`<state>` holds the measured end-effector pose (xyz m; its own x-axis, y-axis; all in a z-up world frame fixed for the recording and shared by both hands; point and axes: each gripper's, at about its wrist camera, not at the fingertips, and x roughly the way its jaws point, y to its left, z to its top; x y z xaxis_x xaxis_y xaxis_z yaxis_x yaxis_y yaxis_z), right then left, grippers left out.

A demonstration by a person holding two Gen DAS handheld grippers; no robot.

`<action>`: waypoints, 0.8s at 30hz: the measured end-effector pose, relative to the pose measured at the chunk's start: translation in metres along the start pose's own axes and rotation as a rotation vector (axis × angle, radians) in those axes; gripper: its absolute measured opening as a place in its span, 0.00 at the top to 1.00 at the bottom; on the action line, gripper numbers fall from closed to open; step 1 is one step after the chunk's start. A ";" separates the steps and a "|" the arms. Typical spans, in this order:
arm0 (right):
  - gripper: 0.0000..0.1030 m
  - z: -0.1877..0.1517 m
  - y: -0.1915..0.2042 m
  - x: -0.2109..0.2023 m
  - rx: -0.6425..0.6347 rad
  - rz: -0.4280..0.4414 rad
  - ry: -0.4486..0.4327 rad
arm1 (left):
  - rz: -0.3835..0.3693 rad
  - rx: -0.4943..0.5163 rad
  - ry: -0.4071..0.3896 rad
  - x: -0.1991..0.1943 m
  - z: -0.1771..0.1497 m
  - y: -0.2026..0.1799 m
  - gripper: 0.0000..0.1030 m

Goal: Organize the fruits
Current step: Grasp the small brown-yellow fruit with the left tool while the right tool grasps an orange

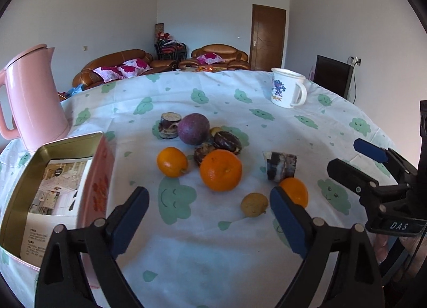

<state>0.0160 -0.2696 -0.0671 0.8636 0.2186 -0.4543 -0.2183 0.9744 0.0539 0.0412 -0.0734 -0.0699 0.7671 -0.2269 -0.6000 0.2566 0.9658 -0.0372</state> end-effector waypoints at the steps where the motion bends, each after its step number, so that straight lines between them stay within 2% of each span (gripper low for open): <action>1: 0.01 -0.001 -0.001 0.001 0.000 0.005 0.003 | -0.010 0.011 0.014 0.004 0.000 -0.005 0.18; 8: 0.08 -0.004 -0.001 0.003 -0.008 0.035 0.018 | -0.075 0.040 0.102 0.025 -0.002 -0.022 0.36; 10: 0.08 -0.004 -0.001 0.003 -0.005 0.039 0.018 | -0.087 0.039 0.124 0.030 -0.002 -0.022 0.45; 14: 0.10 -0.004 0.000 0.003 -0.010 0.044 0.017 | -0.102 0.047 0.165 0.042 -0.003 -0.024 0.49; 17: 0.19 -0.004 0.002 0.005 -0.013 0.066 0.028 | -0.110 0.069 0.190 0.048 -0.003 -0.027 0.59; 18: 0.26 -0.005 0.004 0.006 -0.015 0.074 0.034 | -0.119 0.070 0.192 0.050 -0.003 -0.027 0.70; 19: 0.35 -0.005 0.006 0.007 -0.019 0.083 0.040 | -0.120 0.070 0.190 0.050 -0.003 -0.027 0.71; 21: 0.42 -0.006 0.010 0.010 -0.031 0.099 0.054 | -0.132 0.071 0.180 0.047 -0.003 -0.026 0.71; 24: 0.43 -0.006 0.018 0.010 -0.049 0.117 0.058 | -0.111 0.081 0.147 0.040 -0.005 -0.022 0.71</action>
<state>0.0182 -0.2497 -0.0762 0.8036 0.3256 -0.4982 -0.3390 0.9384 0.0666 0.0633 -0.1030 -0.0969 0.6389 -0.3046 -0.7064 0.3857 0.9213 -0.0485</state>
